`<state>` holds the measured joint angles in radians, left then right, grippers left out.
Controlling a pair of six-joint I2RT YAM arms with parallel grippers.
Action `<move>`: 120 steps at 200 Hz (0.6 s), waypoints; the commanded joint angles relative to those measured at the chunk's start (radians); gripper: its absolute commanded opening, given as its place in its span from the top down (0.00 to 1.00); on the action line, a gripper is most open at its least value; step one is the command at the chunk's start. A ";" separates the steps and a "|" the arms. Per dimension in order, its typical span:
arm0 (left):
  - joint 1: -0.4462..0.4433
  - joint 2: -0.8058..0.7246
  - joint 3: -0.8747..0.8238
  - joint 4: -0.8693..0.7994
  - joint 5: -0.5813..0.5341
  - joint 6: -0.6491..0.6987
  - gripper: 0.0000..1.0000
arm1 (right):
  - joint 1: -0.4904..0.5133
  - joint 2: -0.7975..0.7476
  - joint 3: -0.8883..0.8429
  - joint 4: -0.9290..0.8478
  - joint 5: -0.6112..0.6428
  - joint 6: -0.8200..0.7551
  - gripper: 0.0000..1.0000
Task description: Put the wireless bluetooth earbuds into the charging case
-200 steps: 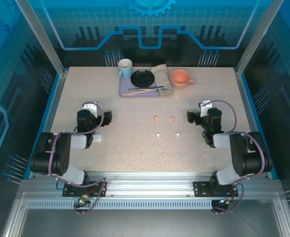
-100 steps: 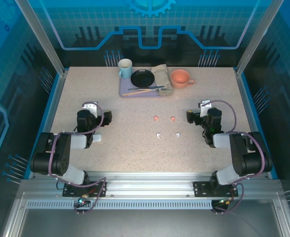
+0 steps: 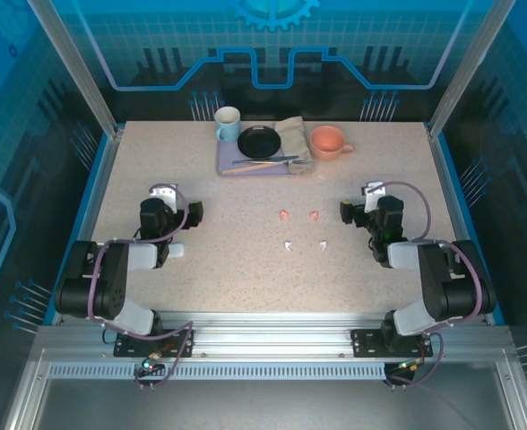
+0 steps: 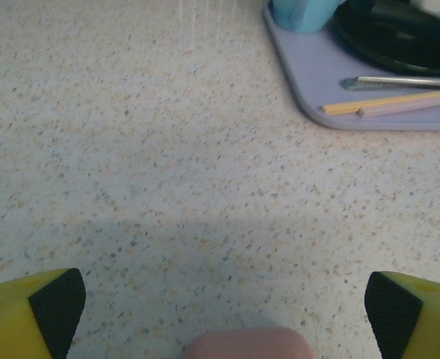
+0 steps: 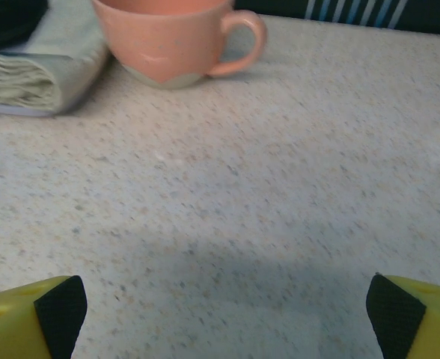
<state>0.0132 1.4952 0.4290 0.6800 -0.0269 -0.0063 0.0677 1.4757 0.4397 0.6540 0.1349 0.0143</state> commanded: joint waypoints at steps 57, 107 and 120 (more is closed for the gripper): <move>0.002 -0.224 0.428 -0.927 -0.156 -0.340 0.01 | -0.053 -0.184 0.561 -0.979 -0.063 0.494 0.00; 0.004 -0.113 0.625 -1.276 -0.084 -0.497 0.01 | 0.202 -0.073 0.828 -1.304 -0.099 0.491 0.04; 0.002 -0.065 0.662 -1.303 -0.063 -0.493 0.01 | 0.288 -0.040 0.871 -1.352 -0.076 0.536 0.04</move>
<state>0.0132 1.3563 1.0229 -0.4091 -0.1341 -0.4297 0.2218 1.3907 1.2289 -0.4572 0.0761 0.4713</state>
